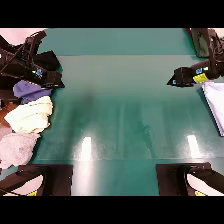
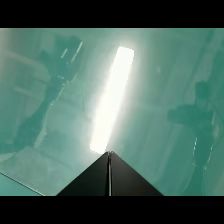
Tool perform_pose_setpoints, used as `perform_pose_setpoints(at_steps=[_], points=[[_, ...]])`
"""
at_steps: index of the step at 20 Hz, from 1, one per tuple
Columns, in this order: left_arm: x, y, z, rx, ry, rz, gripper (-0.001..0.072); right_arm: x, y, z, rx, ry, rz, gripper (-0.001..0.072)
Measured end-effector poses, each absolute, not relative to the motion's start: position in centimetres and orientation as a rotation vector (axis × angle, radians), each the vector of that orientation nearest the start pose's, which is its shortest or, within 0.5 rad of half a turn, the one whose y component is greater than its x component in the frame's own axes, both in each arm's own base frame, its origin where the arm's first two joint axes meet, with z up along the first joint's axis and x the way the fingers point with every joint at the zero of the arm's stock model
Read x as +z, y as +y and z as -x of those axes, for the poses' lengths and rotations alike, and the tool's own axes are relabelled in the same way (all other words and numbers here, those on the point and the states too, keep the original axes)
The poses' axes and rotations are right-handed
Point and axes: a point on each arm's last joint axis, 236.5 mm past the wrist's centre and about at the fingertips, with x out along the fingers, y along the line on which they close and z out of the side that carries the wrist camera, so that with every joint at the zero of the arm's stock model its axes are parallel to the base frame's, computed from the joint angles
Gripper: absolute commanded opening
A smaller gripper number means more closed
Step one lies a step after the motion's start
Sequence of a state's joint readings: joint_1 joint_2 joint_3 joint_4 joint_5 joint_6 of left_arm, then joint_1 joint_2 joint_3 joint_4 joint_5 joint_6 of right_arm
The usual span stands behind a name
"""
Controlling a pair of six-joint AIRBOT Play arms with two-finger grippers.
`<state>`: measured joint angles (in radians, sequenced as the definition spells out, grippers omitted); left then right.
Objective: Fold the shirts.
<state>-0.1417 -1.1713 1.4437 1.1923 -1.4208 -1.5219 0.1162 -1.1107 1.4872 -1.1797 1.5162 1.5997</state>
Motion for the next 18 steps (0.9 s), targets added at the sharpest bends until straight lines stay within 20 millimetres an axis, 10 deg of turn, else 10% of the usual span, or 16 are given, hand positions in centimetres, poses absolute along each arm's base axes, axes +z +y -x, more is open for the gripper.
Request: perform_pose_setpoints(at_steps=[18], points=[[16.0,-13.8,-37.7,-0.431,1.033,0.159,0.0075,18.5,13.1,-33.2,0.431,1.110,-0.194,0.0021]])
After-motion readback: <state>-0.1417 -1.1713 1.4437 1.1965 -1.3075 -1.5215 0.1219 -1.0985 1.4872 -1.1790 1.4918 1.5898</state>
